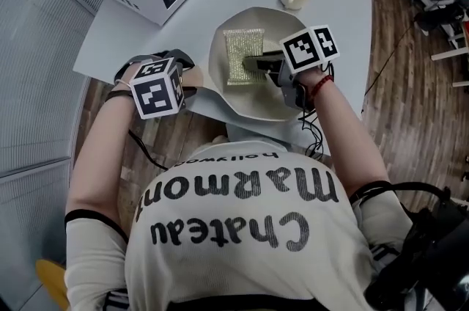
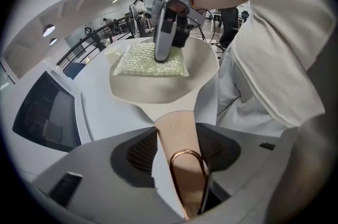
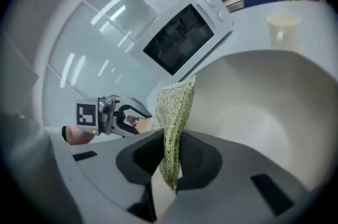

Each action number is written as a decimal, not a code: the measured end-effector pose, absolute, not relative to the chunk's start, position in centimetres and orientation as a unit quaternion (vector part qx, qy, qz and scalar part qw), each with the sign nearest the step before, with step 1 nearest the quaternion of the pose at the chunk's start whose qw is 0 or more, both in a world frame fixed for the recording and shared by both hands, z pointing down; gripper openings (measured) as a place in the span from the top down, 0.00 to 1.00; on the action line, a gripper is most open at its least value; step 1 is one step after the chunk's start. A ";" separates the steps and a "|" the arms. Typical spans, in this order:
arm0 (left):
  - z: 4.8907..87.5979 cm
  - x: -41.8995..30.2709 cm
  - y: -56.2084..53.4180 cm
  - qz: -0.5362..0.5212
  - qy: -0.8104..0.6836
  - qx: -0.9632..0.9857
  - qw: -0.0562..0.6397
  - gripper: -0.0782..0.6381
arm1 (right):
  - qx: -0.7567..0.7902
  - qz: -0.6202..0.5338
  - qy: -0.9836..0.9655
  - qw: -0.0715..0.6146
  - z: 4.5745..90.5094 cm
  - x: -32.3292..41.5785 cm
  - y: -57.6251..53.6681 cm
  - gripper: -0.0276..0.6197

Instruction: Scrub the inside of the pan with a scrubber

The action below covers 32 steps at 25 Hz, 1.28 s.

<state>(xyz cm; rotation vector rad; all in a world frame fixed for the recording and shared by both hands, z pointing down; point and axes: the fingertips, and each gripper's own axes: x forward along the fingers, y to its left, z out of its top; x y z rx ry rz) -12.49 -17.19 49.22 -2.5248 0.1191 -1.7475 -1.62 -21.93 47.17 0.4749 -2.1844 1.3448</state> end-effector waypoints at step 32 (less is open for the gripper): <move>49.1 -12.1 -16.9 -0.563 0.048 -0.825 0.022 0.57 | 0.278 0.338 -0.733 0.521 57.0 -3.1 -21.0 0.88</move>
